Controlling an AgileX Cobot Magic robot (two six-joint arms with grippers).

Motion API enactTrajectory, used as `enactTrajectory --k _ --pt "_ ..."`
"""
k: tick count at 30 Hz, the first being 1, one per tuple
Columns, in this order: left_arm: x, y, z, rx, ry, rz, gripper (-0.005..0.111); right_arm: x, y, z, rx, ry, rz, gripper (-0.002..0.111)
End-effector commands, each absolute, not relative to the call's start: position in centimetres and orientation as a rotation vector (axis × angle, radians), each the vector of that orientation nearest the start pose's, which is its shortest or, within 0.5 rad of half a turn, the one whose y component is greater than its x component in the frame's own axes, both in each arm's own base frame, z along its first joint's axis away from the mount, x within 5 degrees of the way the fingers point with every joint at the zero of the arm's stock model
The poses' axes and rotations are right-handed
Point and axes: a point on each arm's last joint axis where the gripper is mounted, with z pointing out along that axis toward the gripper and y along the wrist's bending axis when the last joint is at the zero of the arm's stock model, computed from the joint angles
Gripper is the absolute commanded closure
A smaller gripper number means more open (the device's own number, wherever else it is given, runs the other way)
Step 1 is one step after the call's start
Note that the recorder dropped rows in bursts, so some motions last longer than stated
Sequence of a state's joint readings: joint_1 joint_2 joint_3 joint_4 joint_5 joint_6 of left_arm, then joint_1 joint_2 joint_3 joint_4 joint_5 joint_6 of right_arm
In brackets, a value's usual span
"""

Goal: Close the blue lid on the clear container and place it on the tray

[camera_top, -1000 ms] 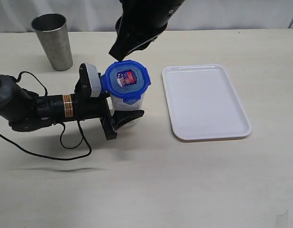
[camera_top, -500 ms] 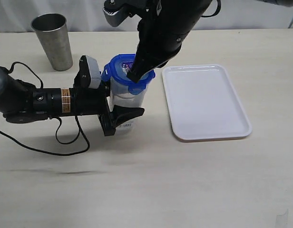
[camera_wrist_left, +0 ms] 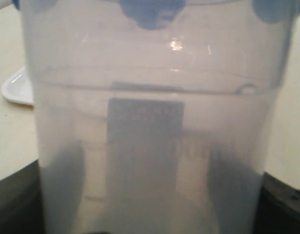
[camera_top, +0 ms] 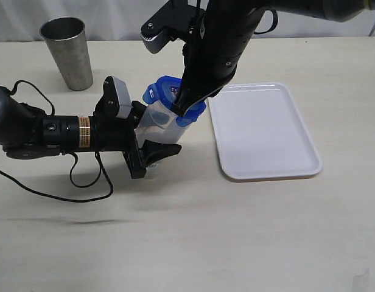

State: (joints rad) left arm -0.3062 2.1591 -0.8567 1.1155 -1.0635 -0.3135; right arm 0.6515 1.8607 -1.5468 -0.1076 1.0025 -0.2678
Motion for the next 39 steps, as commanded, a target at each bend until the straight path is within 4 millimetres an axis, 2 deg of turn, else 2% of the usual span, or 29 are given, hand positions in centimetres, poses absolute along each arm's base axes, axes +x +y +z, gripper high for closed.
enactTrajectory --k 1,9,14,18,23,29,33,39 --pt "31.0 -17.6 8.9 1.175 1.554 -0.843 0.107 31.8 23.7 25.2 -1.263 2.545 -0.002 0.104" --pt "31.1 -17.4 8.5 1.192 1.597 -0.809 0.107 31.8 23.5 25.2 -1.214 2.590 0.000 0.103" --pt "31.1 -17.4 8.5 1.192 1.598 -0.808 0.107 31.9 23.6 27.3 -1.182 2.550 0.016 0.103" --pt "31.1 -17.4 8.5 1.192 1.598 -0.808 0.107 31.8 23.6 29.6 -1.096 2.520 0.052 0.089" --pt "31.1 -17.4 8.5 1.192 1.598 -0.808 0.107 31.5 23.5 31.0 -0.985 2.559 0.098 0.074" --pt "31.1 -17.4 8.5 1.192 1.598 -0.808 0.107 30.9 25.1 32.8 -0.907 2.556 0.381 0.066" --pt "31.1 -17.4 8.5 1.191 1.597 -0.806 0.107 31.1 25.8 32.3 -0.894 2.543 0.374 0.066" --pt "31.1 -17.4 8.6 1.188 1.593 -0.809 0.107 32.1 26.6 29.5 -0.887 2.620 0.354 0.066"
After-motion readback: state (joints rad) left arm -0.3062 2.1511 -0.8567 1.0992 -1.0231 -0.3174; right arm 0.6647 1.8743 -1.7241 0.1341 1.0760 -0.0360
